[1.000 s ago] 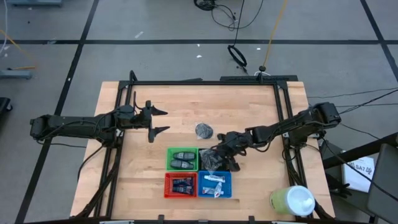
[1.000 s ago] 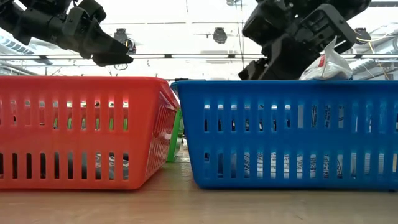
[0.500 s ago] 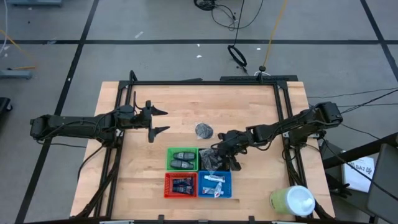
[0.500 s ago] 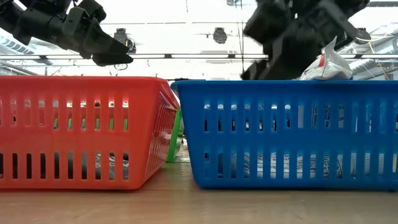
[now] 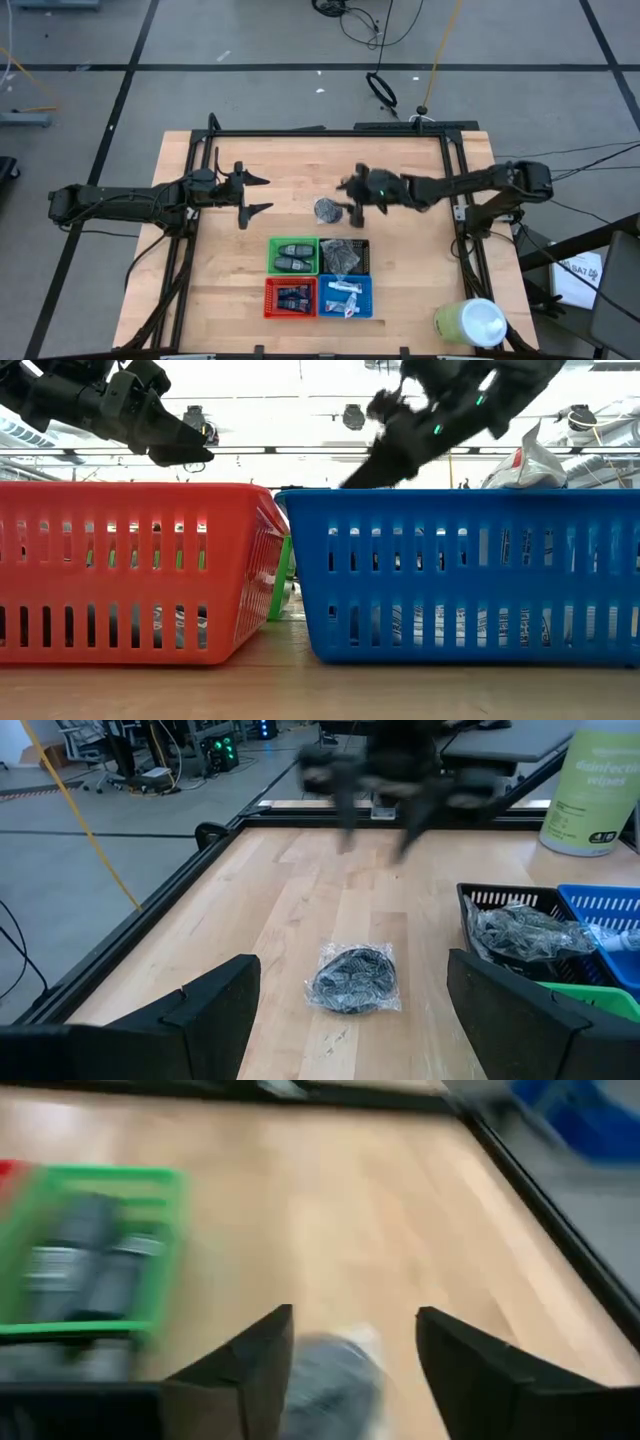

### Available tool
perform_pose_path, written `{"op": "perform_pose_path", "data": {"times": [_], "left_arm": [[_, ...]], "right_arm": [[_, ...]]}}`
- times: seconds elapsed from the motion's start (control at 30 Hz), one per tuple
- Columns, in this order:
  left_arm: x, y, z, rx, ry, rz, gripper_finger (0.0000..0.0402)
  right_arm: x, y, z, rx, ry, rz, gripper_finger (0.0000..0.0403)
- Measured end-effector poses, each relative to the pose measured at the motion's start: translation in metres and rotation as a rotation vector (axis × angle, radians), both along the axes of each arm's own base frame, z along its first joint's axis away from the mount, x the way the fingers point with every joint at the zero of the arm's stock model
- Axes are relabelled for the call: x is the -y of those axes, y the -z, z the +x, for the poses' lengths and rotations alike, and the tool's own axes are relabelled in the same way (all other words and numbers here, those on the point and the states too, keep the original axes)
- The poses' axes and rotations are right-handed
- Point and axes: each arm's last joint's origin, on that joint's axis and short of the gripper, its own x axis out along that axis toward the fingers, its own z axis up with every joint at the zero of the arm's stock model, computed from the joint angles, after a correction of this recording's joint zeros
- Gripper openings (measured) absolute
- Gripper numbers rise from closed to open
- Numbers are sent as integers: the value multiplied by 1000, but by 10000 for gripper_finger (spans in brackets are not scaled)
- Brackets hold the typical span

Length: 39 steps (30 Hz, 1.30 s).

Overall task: Pick & Place Travel size toiletries
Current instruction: Put the black hairbrush into the black bin

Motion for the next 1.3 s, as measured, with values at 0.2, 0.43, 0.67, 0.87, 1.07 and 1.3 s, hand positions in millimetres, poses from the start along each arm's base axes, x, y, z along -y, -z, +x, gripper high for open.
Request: {"op": "perform_pose_path", "data": {"times": [0.2,0.43,0.67,0.87,1.07,1.3], "left_arm": [[0,0,0,0,0,0,310],[0,0,0,0,0,0,310],[0,0,0,0,0,0,310],[0,0,0,0,0,0,310],[0,0,0,0,0,0,310],[0,0,0,0,0,0,310]], "right_arm": [[41,30,5,-62,109,157,262],[54,71,12,-153,97,259,299],[61,92,13,-211,123,274,289],[66,100,11,-241,141,285,286],[64,100,12,-233,72,328,270],[63,100,12,-240,43,329,211]]}}
